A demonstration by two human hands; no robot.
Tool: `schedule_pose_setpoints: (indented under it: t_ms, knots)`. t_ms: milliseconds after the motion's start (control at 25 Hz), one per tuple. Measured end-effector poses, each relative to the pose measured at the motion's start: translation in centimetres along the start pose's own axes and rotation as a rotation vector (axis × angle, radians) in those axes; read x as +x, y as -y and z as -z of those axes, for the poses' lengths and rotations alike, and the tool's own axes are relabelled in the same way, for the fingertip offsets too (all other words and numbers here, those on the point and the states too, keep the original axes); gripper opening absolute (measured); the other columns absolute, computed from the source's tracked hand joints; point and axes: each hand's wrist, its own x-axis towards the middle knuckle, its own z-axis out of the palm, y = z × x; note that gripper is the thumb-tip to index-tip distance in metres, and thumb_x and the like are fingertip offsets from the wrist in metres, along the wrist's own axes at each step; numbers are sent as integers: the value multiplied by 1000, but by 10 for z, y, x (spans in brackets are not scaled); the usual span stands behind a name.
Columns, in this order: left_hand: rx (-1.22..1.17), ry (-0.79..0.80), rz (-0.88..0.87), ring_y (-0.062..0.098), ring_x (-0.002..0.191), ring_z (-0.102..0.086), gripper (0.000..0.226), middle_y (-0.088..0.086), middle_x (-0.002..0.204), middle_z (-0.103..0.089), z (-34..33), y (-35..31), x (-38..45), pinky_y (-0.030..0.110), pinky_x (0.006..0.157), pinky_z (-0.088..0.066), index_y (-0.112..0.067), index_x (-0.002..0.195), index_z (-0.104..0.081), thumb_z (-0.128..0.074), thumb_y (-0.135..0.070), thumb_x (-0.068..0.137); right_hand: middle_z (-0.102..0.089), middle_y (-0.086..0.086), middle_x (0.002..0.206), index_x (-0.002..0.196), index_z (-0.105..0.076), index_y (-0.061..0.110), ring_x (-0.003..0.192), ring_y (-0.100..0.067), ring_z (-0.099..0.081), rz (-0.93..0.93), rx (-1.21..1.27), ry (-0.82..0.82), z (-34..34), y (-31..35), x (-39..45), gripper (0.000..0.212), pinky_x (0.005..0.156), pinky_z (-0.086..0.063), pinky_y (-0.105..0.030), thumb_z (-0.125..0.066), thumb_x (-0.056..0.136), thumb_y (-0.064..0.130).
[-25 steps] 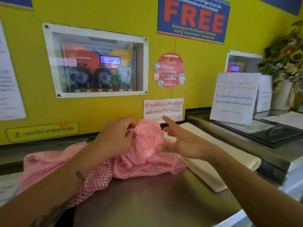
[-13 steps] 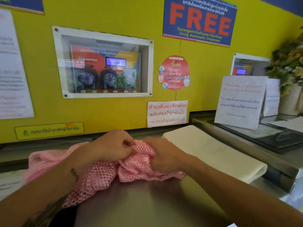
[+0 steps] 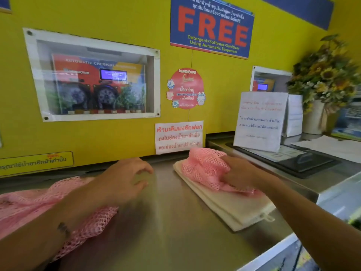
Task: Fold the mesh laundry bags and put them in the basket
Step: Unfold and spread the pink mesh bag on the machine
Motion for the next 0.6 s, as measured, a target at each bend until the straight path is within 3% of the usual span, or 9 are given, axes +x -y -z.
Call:
schedule_pose_setpoints:
  t_ms: [80,200,280,400,480,560,600]
  knots:
    - [-12,1,6,5,108,-53,24,-18,113,-57,7,-2,-2,33,98,-44,-41,107,-58,-64,-27,88,-40,-7,152,147,-38,21,133,-28,-43,-3,-24,-24,8,3,-1,66,107,-37,-37,-61,86,32]
    - [-78,-15,55,5,105,-58,21,-14,114,-61,31,0,-9,35,90,-52,-33,107,-64,-66,-23,89,-36,-10,149,150,-28,27,133,-35,-39,4,-176,-214,28,37,-9,76,109,-35,-53,-60,83,40]
    - [-60,-33,89,3,100,-61,23,-12,114,-63,51,6,-19,31,87,-52,-30,111,-66,-66,-22,90,-36,-7,149,150,-27,29,134,-32,-38,160,-97,-291,39,77,-22,74,109,-35,-52,-60,85,38]
    - [-66,-55,182,3,96,-63,21,-12,112,-65,75,27,-48,32,89,-52,-28,110,-67,-66,-21,90,-32,1,154,150,-30,32,142,-21,-30,465,134,-130,28,144,-38,68,112,-29,-35,-61,89,36]
    - [-62,-45,247,7,99,-63,20,-11,109,-67,86,42,-72,37,93,-51,-29,109,-67,-66,-23,90,-29,2,156,152,-28,31,143,-19,-29,592,134,38,7,183,-34,70,110,-27,-31,-62,90,37]
    - [34,62,312,12,112,-59,31,-7,120,-63,93,59,-97,38,102,-46,-30,119,-62,-64,-36,89,-26,2,160,154,-23,28,145,-18,-27,635,118,176,-14,220,-25,75,113,-27,-32,-62,90,39]
    - [89,165,366,14,122,-53,47,-6,132,-55,95,67,-107,36,107,-41,-31,130,-54,-63,-48,87,-23,4,162,155,-21,26,146,-18,-26,631,137,232,-24,235,-20,77,113,-26,-32,-62,90,38]
